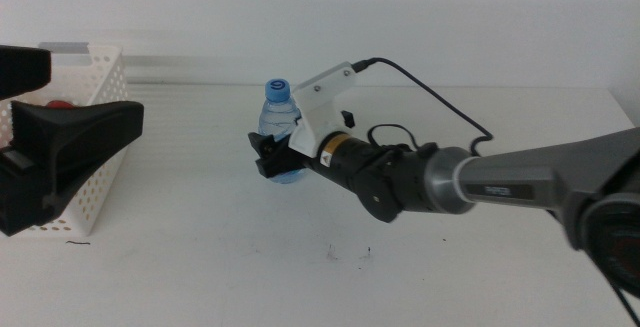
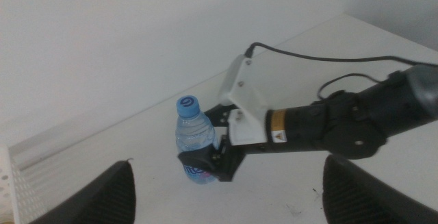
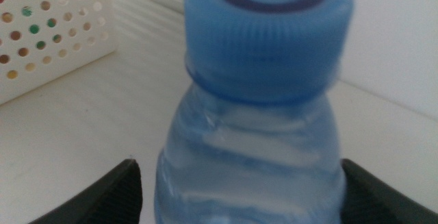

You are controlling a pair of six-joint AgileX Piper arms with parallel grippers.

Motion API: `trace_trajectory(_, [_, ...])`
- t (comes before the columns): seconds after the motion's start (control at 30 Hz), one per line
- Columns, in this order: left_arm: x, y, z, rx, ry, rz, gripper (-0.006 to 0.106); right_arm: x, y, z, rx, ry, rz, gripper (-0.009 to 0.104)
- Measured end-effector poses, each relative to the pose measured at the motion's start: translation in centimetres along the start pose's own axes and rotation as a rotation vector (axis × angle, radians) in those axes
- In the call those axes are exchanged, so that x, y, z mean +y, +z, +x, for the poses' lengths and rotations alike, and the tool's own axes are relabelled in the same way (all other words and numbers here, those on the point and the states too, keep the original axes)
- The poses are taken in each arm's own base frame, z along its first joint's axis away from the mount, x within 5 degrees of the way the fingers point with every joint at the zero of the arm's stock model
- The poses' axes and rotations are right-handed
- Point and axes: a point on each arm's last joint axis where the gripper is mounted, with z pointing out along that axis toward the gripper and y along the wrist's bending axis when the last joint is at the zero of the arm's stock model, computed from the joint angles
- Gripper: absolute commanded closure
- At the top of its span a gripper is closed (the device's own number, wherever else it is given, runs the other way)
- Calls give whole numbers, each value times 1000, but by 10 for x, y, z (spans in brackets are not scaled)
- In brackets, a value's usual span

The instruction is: Use arms to grab the bottles and put them into the dustbin to the left of the table.

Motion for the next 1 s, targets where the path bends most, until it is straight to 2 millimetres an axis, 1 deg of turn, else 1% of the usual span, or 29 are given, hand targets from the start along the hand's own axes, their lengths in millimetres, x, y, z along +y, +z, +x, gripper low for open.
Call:
trace_trajectory(0.07, [0, 0, 0, 0, 0, 0, 7, 0, -10, 2, 16, 11, 0, 6])
trace_trajectory(0.2, [0, 0, 0, 0, 0, 0, 7, 1, -35, 5, 43, 22, -2, 6])
trace_trajectory(0.33, [0, 0, 0, 0, 0, 0, 7, -1, -70, -6, 59, 21, 1, 6])
trace_trajectory(0.37, [0, 0, 0, 0, 0, 0, 7, -2, -79, -10, 66, 22, 3, 6])
trace_trajectory(0.47, [0, 0, 0, 0, 0, 0, 7, -6, -114, -32, 99, 26, 13, 6])
trace_trajectory(0.53, [0, 0, 0, 0, 0, 0, 7, -6, -141, -53, 120, 28, 15, 6])
trace_trajectory(0.67, [0, 0, 0, 0, 0, 0, 7, -7, -190, -87, 163, 28, 19, 6])
trace_trajectory(0.8, [0, 0, 0, 0, 0, 0, 7, -7, -230, -106, 209, 31, 21, 6])
trace_trajectory(0.9, [0, 0, 0, 0, 0, 0, 7, -6, -256, -116, 211, 34, 21, 6])
trace_trajectory(0.93, [0, 0, 0, 0, 0, 0, 7, -6, -277, -123, 201, 36, 19, 6])
trace_trajectory(1.0, [0, 0, 0, 0, 0, 0, 7, -5, -298, -131, 180, 40, 7, 6])
